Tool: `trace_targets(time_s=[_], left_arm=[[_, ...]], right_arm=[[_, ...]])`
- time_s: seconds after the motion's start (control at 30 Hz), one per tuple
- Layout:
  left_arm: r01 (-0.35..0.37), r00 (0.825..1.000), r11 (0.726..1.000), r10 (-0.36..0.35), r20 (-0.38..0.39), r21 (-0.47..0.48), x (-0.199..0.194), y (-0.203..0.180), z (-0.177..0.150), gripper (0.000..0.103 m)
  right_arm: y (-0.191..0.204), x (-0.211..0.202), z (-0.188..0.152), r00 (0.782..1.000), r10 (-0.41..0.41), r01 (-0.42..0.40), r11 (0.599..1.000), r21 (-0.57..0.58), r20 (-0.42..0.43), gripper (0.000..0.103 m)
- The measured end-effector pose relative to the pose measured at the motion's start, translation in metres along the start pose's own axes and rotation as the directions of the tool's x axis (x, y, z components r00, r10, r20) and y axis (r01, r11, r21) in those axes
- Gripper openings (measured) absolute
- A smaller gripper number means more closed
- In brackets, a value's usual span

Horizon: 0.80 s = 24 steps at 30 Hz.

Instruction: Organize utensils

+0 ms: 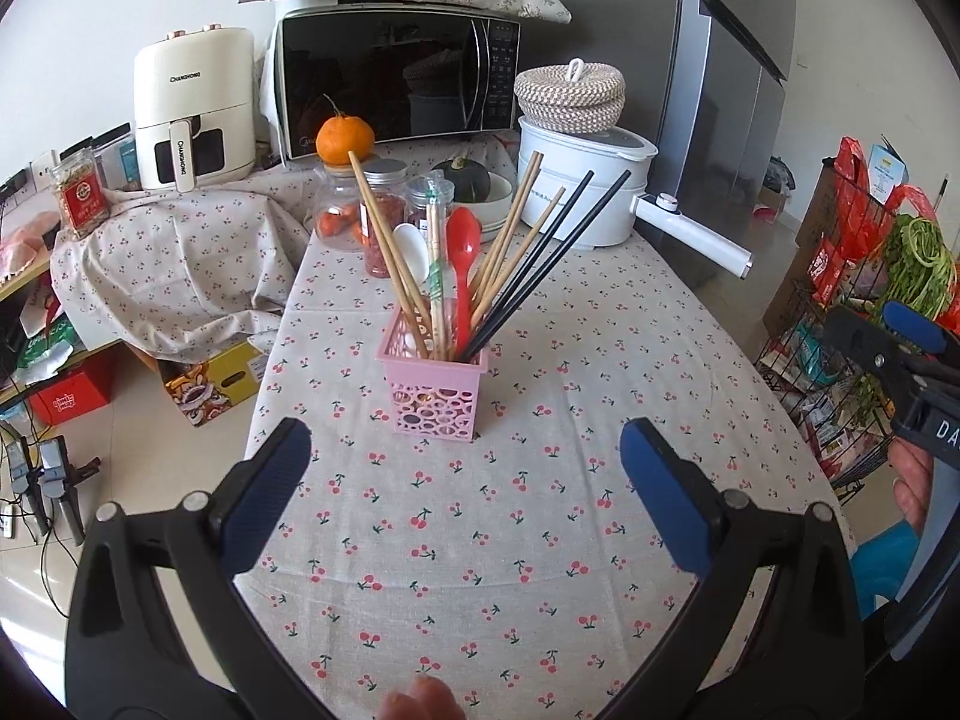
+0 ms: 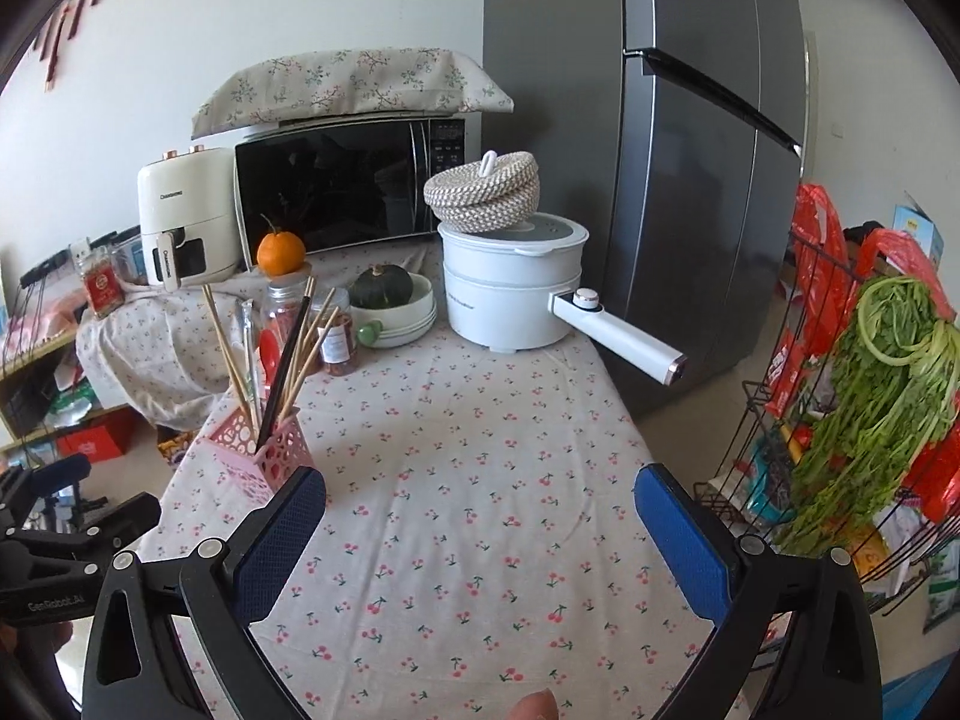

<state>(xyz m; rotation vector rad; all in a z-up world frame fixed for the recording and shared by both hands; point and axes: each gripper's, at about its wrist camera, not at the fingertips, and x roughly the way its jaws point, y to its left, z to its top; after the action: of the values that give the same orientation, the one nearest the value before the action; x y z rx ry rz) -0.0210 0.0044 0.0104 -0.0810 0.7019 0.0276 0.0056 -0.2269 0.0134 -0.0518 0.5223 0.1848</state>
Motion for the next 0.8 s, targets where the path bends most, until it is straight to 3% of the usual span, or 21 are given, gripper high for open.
trace_targets(time_s=[0.8], left_arm=[[-0.014,1.000,1.000,0.014,-0.001,-0.009,0.0024,-0.0033,-0.0012,0.102]], right_arm=[[-0.0053,0.0076,-0.0002,0.999,-0.025,0.026,0.999,0.025,-0.030,0.103]])
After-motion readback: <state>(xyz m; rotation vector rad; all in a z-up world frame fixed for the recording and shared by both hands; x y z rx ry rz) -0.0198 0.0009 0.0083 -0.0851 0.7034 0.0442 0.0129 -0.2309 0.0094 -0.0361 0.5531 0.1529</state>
